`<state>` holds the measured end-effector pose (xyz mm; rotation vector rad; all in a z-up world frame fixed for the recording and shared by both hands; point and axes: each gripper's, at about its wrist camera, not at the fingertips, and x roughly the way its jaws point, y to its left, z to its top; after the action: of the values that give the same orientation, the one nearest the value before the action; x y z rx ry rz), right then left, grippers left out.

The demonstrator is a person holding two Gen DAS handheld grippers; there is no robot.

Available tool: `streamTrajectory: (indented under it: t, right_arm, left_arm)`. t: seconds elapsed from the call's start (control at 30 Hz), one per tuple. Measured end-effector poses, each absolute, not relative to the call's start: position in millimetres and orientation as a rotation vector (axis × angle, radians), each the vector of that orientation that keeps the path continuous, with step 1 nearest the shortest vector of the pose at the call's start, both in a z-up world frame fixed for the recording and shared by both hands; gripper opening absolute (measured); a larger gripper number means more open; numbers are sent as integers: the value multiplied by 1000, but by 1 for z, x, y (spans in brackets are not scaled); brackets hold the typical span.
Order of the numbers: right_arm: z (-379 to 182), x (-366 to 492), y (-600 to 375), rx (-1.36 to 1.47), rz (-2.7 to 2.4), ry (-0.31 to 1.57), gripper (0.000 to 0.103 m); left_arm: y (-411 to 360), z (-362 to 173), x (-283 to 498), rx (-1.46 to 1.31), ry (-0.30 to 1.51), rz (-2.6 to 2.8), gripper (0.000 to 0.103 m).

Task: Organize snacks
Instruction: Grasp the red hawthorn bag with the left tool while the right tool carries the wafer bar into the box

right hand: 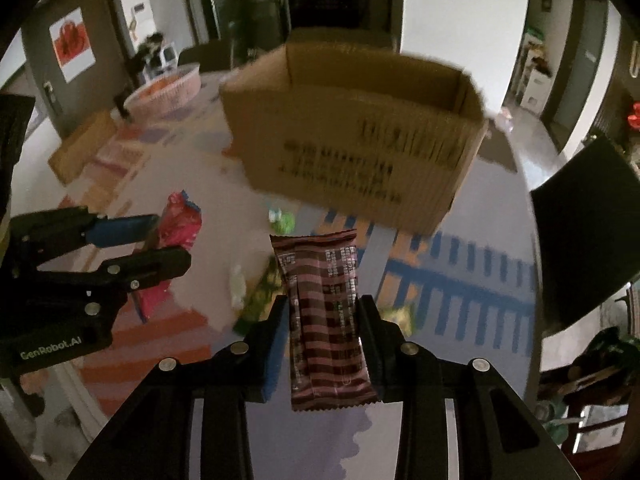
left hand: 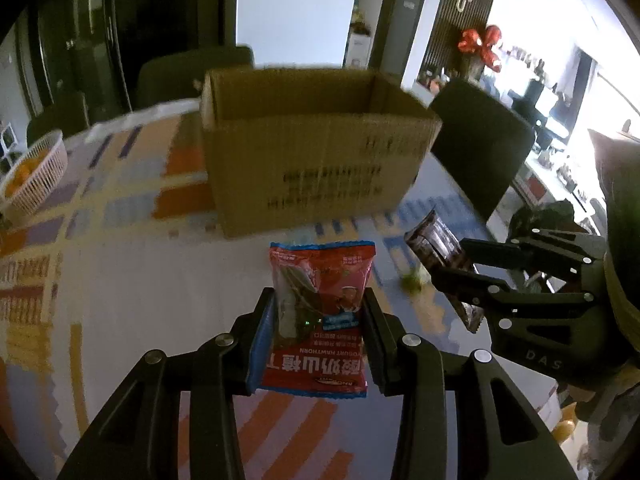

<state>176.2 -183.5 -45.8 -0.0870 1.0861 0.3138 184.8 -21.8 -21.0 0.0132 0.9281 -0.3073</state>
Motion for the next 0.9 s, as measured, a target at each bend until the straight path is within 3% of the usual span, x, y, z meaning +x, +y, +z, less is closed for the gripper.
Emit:
streamTrajectory:
  t: [0.4,0.9]
  right_arm:
    - [17,208,-195,-14,264,910,36]
    - [32,257,-192,16,242,879,36]
  left_arm:
    - [-29,38,214,47,775,-312,40]
    - [-21,67,271,31,730,-285,41]
